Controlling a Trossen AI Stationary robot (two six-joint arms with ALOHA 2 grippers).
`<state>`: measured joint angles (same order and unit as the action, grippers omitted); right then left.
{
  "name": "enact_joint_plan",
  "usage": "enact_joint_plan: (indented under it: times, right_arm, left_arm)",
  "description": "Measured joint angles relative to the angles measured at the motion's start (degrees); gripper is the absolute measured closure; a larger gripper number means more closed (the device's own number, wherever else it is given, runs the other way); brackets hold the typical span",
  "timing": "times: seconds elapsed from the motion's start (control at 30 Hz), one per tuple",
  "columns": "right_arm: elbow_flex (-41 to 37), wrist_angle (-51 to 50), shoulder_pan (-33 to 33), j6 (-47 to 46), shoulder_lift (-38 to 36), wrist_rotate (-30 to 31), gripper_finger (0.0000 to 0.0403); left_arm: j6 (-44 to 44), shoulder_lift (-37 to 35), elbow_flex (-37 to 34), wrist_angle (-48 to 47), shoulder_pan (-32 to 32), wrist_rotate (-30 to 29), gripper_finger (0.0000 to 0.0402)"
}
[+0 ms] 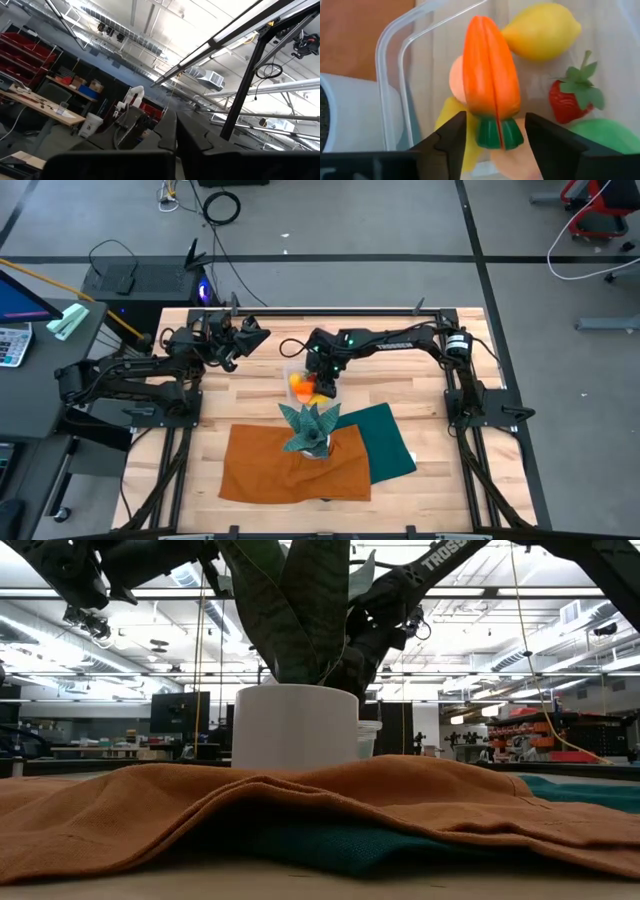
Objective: Pick and placing Produce into tupperware
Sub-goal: Put the orange carrot into the transparent bin, then return to Home Position
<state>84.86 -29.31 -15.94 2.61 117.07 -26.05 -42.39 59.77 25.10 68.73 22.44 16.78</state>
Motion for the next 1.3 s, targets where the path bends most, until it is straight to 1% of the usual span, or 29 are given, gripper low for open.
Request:
enact_joint_plan:
  times: [0.13,0.23,0.4,0.5,0.6,0.67,0.83,0.87,0.9,0.97,1.03,1.13,1.23,1.3]
  right_arm:
    - [0.2,-0.8,0.0,0.3,-1.5,1.6,0.0219]
    - [1.5,-2.2,-0.4,0.5,-2.8,2.0,0.0216]
    - [3.7,-4.8,-1.7,0.3,-6.5,3.4,0.0218]
    - [3.7,-8.1,-2.8,0.1,-10.0,5.3,0.0227]
    - [3.7,-12.4,-4.3,0.7,-13.9,8.1,0.0255]
    - [3.7,-15.7,-5.9,1.4,-16.3,9.8,0.0284]
    - [3.7,-23.0,-9.9,0.8,-22.2,10.3,0.0383]
    - [3.4,-24.0,-10.5,0.6,-23.5,10.3,0.0393]
    - [2.9,-24.4,-10.9,0.3,-24.9,10.1,0.0392]
    - [1.1,-24.3,-11.7,-0.6,-28.2,9.5,0.0389]
    - [-1.5,-23.8,-12.1,-1.2,-32.1,9.4,0.0397]
    - [-7.8,-20.1,-12.3,-4.4,-38.8,9.0,0.0399]
    - [-16.8,-11.2,-12.0,-10.6,-46.3,6.9,0.0402]
    - [-23.2,-3.3,-10.9,-15.5,-51.3,6.4,0.0401]
  left_arm:
    - [0.0,0.0,0.0,0.0,0.0,0.0,0.0392]
    - [0.1,0.0,0.0,0.0,0.0,0.0,0.0391]
    - [1.1,0.0,0.0,0.0,0.0,0.0,0.0379]
    - [1.1,0.0,0.0,0.0,0.0,0.0,0.0379]
    - [1.1,0.0,0.0,0.0,0.0,0.0,0.0386]
    - [1.2,0.0,0.0,0.0,0.0,0.0,0.0391]
    - [1.3,0.0,0.0,0.0,0.0,0.0,0.0390]
    - [1.6,0.0,0.0,0.0,0.0,0.0,0.0387]
    - [2.1,0.0,0.0,-0.1,0.0,0.0,0.0385]
    - [2.6,0.0,0.0,-0.1,0.0,0.0,0.0381]
    - [2.6,0.0,0.0,-0.2,0.0,0.0,0.0380]
    - [2.6,0.0,0.0,-0.5,0.0,0.0,0.0387]
    - [2.6,0.1,0.0,-1.1,0.0,0.0,0.0393]
    - [2.6,0.0,0.0,-1.1,0.0,0.0,0.0394]
